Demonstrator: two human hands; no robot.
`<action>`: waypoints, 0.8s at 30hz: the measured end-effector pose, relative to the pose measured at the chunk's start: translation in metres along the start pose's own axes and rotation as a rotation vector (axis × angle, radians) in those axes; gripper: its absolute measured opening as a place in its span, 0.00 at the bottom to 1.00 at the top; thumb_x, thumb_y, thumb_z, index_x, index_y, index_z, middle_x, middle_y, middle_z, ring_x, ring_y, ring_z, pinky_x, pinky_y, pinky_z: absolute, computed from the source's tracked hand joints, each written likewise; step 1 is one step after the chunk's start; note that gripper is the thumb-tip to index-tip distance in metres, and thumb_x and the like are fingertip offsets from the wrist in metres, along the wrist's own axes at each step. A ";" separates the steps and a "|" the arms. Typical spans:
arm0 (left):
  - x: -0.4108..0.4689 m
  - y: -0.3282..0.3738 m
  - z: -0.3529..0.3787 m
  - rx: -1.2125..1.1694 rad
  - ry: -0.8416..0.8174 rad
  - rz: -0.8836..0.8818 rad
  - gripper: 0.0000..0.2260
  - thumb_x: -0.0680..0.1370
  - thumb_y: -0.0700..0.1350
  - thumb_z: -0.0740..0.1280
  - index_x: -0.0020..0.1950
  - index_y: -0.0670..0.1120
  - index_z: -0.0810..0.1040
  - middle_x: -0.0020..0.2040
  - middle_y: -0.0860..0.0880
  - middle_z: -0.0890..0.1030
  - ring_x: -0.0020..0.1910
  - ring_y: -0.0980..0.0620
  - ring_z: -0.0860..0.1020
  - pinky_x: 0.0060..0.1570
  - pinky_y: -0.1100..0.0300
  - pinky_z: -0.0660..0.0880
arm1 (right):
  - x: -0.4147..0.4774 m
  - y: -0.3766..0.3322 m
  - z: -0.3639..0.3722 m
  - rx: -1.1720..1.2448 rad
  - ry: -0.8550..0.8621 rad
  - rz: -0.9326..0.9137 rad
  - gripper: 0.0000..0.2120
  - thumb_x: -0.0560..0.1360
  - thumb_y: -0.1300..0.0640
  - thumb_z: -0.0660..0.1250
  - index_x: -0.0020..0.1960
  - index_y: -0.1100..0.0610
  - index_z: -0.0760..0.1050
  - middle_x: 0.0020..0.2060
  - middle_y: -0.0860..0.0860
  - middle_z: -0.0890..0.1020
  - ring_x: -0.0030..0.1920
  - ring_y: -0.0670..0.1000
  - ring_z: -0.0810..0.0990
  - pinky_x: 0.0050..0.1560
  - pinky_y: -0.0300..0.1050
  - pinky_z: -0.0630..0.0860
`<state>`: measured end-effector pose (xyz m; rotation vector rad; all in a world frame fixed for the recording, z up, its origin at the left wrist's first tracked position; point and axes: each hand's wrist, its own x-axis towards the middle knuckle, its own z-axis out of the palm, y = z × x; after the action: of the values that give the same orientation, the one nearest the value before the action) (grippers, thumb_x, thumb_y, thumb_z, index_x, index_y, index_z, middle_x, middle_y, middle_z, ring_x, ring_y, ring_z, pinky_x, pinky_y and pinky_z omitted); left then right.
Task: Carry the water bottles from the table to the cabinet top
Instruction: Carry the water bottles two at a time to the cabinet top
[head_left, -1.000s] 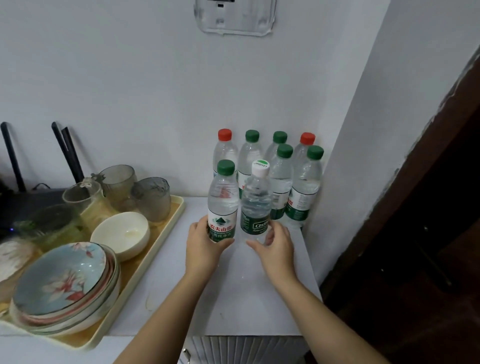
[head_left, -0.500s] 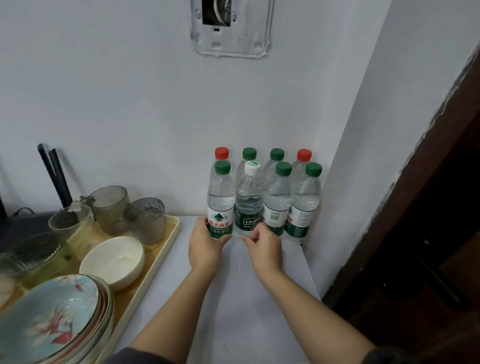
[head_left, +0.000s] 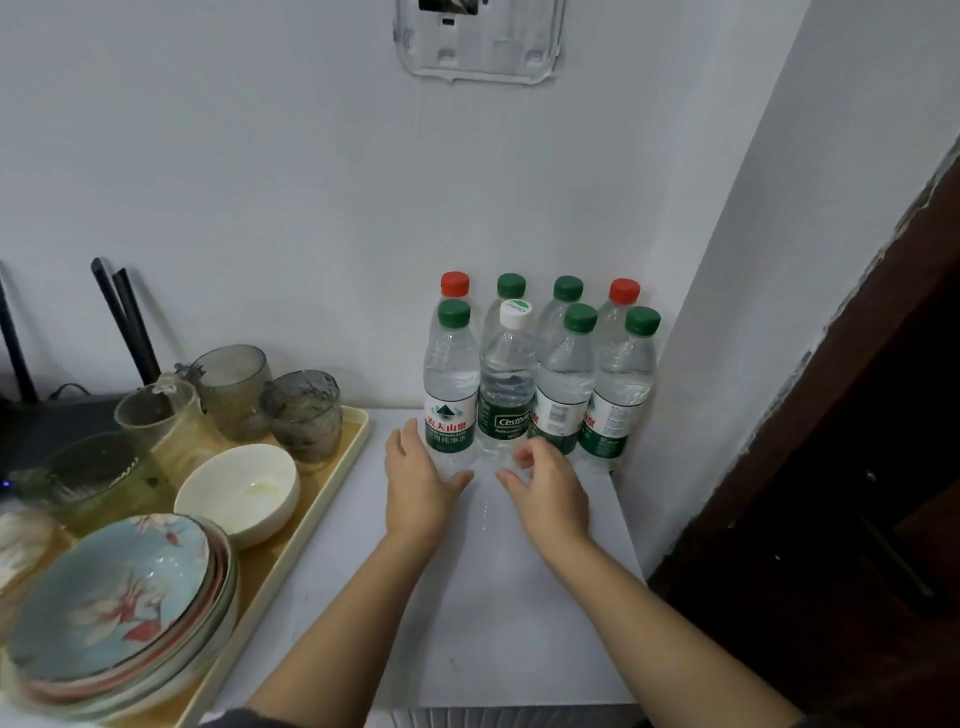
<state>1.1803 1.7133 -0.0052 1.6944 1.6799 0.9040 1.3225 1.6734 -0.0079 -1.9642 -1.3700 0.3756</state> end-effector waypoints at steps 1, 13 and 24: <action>-0.010 -0.002 -0.002 0.090 -0.009 0.003 0.43 0.70 0.50 0.76 0.77 0.42 0.55 0.76 0.39 0.57 0.76 0.41 0.56 0.71 0.52 0.59 | -0.004 0.004 -0.005 -0.029 -0.038 -0.027 0.15 0.73 0.49 0.72 0.56 0.53 0.74 0.54 0.48 0.78 0.57 0.51 0.75 0.51 0.46 0.72; -0.180 -0.025 -0.024 0.629 0.070 -0.089 0.36 0.76 0.66 0.50 0.78 0.45 0.57 0.78 0.39 0.56 0.77 0.36 0.52 0.72 0.39 0.52 | -0.090 -0.002 -0.040 -0.314 -0.591 -0.411 0.34 0.79 0.40 0.59 0.79 0.46 0.48 0.80 0.51 0.47 0.79 0.56 0.40 0.76 0.60 0.43; -0.360 -0.074 -0.041 0.685 0.152 -0.572 0.36 0.76 0.64 0.51 0.77 0.42 0.60 0.77 0.37 0.59 0.76 0.35 0.54 0.70 0.34 0.55 | -0.194 -0.009 -0.010 -0.496 -0.890 -1.046 0.35 0.79 0.40 0.57 0.80 0.47 0.46 0.80 0.55 0.44 0.78 0.60 0.36 0.73 0.64 0.33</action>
<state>1.1111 1.3548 -0.0628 1.3870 2.5906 0.1856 1.2447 1.4962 -0.0240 -1.0846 -3.0388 0.4204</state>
